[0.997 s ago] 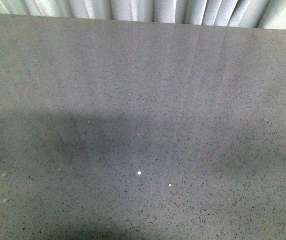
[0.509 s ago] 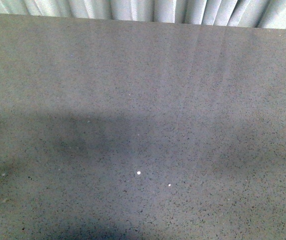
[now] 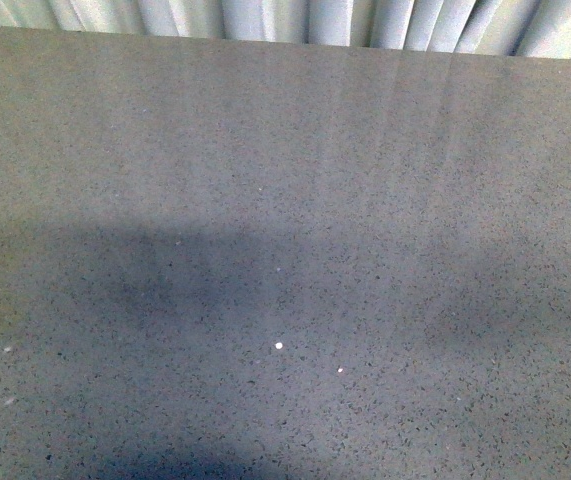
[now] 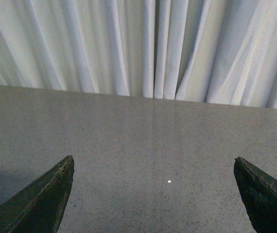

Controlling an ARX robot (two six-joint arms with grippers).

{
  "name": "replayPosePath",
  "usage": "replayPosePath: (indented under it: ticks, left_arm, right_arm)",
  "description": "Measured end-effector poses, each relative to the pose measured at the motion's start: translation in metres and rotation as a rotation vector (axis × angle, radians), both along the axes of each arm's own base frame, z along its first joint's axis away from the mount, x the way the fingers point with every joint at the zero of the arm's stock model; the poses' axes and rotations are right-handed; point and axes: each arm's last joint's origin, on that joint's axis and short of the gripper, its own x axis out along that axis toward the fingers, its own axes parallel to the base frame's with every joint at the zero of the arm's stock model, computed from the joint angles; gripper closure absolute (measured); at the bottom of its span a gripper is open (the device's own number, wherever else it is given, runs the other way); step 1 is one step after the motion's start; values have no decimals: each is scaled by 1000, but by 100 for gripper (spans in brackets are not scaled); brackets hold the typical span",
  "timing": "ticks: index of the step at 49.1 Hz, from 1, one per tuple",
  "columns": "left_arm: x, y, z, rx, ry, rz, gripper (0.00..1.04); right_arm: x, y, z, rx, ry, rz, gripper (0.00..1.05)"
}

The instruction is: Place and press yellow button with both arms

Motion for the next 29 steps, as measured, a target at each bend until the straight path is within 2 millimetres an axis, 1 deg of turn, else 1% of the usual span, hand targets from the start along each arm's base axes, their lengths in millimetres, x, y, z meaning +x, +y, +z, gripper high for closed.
replayPosePath:
  ticks: [7,18,29]
  left_arm:
    - [0,13,-6,-27,14,47,9]
    - [1,19,-18,-40,45,74,9]
    - [3,24,-22,-40,50,103,9]
  right_arm:
    - [0,0,0,0,0,0,9]
    - [0,0,0,0,0,0,9]
    - [0,0,0,0,0,0,9]
